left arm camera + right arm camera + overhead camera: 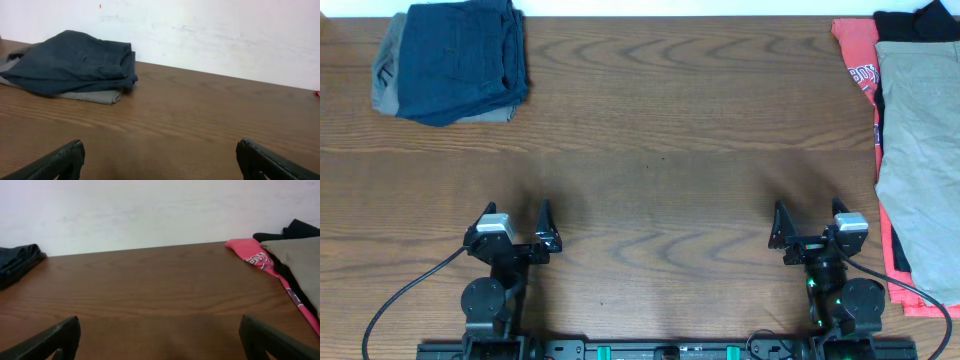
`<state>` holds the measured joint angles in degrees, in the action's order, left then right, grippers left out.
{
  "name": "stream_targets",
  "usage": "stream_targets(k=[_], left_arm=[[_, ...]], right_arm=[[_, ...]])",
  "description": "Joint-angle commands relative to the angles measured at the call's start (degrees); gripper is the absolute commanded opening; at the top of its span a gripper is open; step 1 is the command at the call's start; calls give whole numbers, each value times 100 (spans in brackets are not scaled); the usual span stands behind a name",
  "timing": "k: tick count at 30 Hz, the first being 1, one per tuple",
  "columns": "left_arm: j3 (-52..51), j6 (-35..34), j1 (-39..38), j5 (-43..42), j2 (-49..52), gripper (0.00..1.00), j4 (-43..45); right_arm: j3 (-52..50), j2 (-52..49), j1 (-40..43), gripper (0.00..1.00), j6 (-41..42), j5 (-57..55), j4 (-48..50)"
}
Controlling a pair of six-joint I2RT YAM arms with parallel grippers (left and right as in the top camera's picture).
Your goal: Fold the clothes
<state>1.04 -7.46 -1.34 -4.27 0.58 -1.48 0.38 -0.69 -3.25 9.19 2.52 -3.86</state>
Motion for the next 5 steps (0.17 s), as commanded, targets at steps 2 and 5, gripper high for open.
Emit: stream_targets(k=[2, 5], left_arm=[[-81, 35, 2, -59, -35, 98, -212], [-81, 35, 2, -59, -35, 98, -212]], right_arm=[[-7, 37, -15, 99, 85, -85, -28], [-7, 37, -15, 99, 85, -85, -28]])
